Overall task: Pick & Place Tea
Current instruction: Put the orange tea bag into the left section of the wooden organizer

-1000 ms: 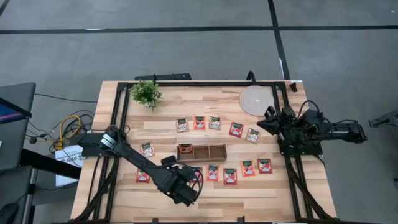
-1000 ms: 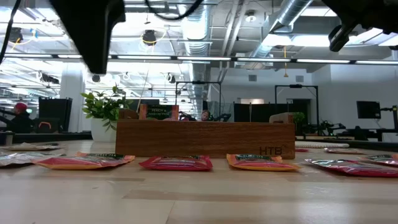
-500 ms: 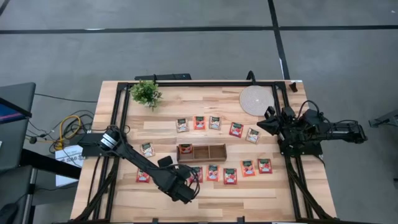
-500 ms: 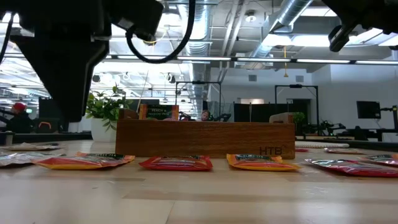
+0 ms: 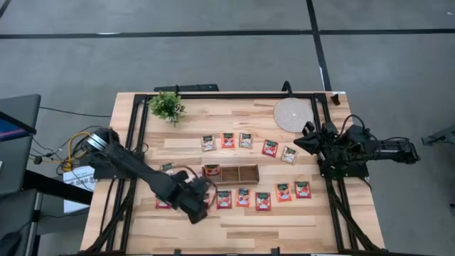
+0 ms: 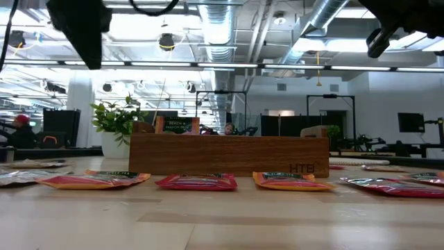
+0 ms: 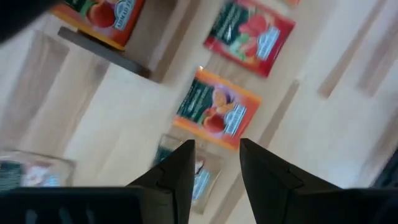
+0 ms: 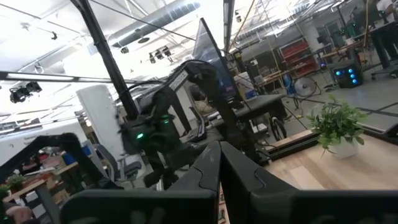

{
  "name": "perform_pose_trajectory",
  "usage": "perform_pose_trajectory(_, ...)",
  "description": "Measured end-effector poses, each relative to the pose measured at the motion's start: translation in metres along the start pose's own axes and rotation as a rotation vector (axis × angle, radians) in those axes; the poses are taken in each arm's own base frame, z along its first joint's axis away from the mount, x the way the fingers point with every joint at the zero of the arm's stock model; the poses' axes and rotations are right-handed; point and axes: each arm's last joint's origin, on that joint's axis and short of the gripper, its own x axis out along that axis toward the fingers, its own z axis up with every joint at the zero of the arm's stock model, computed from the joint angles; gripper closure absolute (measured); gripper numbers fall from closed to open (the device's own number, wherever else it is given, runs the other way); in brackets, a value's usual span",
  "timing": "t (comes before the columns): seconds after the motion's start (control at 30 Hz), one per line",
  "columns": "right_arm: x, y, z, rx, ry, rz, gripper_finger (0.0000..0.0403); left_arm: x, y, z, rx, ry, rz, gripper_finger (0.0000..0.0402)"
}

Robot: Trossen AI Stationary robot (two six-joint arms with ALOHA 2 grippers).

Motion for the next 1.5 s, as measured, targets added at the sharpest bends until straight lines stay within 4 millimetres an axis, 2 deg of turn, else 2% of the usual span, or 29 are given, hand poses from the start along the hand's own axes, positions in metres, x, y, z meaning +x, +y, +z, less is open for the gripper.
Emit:
perform_pose_trajectory(0.13, 0.0, 0.0, 0.0, 0.0, 0.002, -0.001, 0.0403, 0.009, 0.016, 0.001, -0.097, -0.076, -0.111, 0.0282)
perform_pose_trajectory(0.23, 0.0, 0.0, 0.0, 0.0, 0.002, -0.001, 0.0403, 0.021, 0.022, -0.001, -0.111, -0.061, -0.113, 0.0282)
perform_pose_trajectory(0.37, 0.0, 0.0, 0.0, 0.0, 0.002, -0.001, 0.0403, 0.036, 0.023, -0.004, -0.082, -0.003, -0.067, 0.0282)
perform_pose_trajectory(0.63, 0.0, 0.0, 0.0, 0.0, 0.001, -0.004, 0.0403, 0.049, 0.023, -0.007, -0.039, -0.001, 0.004, 0.0282)
perform_pose_trajectory(0.9, 0.0, 0.0, 0.0, 0.0, 0.001, -0.007, 0.0403, 0.083, 0.018, -0.013, 0.008, 0.053, 0.062, 0.0282)
perform_pose_trajectory(1.17, 0.0, 0.0, 0.0, 0.0, 0.001, -0.007, 0.0403, 0.085, 0.02, -0.014, 0.02, 0.046, 0.099, 0.0282)
perform_pose_trajectory(1.5, 0.0, 0.0, 0.0, 0.0, 0.001, -0.006, 0.0403, 0.097, 0.018, -0.016, 0.032, 0.066, 0.113, 0.0282)
